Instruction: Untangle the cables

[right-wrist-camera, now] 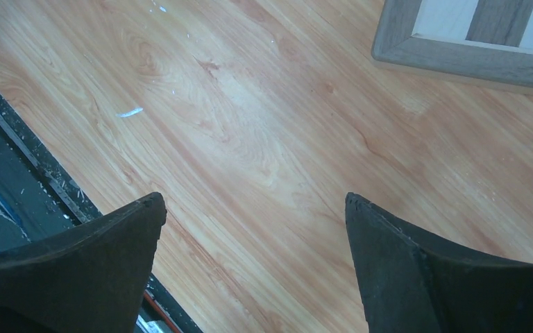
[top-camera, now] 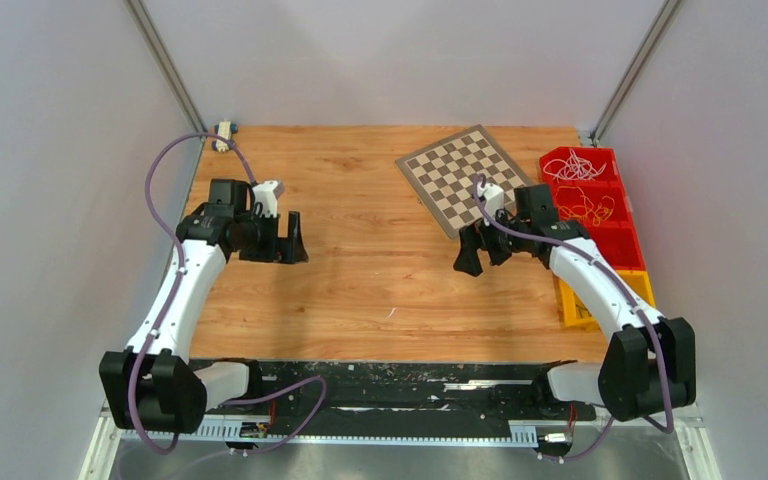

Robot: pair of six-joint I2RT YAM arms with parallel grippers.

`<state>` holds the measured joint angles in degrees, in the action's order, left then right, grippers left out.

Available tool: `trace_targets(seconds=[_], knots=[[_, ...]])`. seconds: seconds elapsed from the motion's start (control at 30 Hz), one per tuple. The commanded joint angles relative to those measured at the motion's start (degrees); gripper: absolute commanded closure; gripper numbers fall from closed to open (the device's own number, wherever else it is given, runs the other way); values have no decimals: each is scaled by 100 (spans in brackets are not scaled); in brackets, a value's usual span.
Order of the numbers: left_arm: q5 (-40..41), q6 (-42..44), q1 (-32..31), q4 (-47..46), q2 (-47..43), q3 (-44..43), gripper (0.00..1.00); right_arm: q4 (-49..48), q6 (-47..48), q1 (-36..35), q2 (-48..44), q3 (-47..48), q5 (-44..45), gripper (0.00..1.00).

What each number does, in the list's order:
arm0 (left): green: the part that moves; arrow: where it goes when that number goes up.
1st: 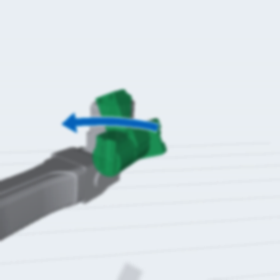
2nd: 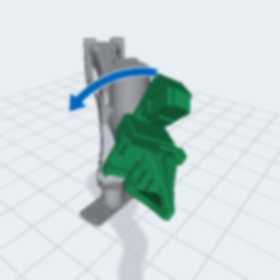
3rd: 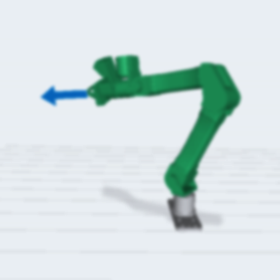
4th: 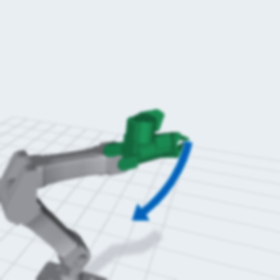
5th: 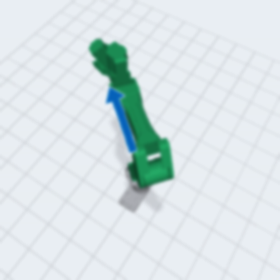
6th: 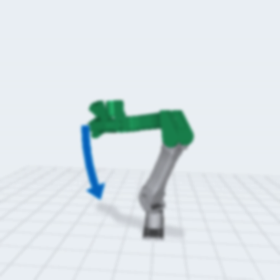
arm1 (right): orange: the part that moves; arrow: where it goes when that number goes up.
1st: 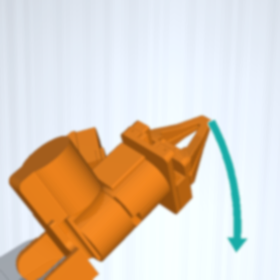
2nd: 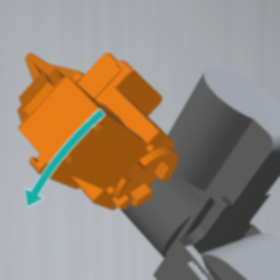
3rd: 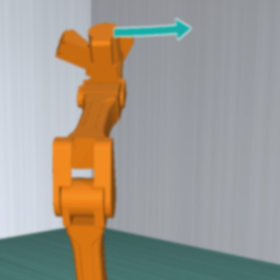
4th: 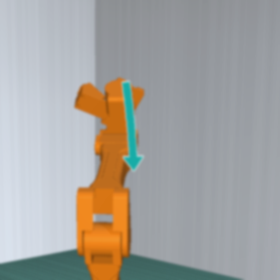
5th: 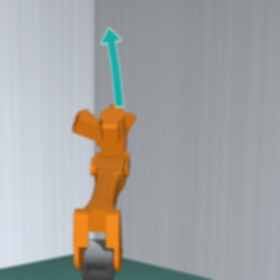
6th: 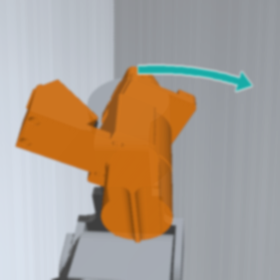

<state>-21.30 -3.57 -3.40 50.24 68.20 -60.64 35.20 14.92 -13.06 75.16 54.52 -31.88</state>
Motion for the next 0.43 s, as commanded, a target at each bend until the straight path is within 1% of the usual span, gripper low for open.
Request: trace_targets(seconds=[0.0, 0.13, 0.23, 0.4], knots=[[137, -236, 26, -431, -173, 183, 0, -435, -136, 71, -291, -168, 102, 0], [136, -270, 25, -458, -11, -25, 0, -469, -182, 266, -130, -11, 21, 0], [229, -293, 25, -457, 158, -149, 0, -486, -186, 278, 31, 181, -14, 0], [155, -281, 24, -450, 191, -242, 0, -542, -269, 281, 195, 314, -199, 0]])
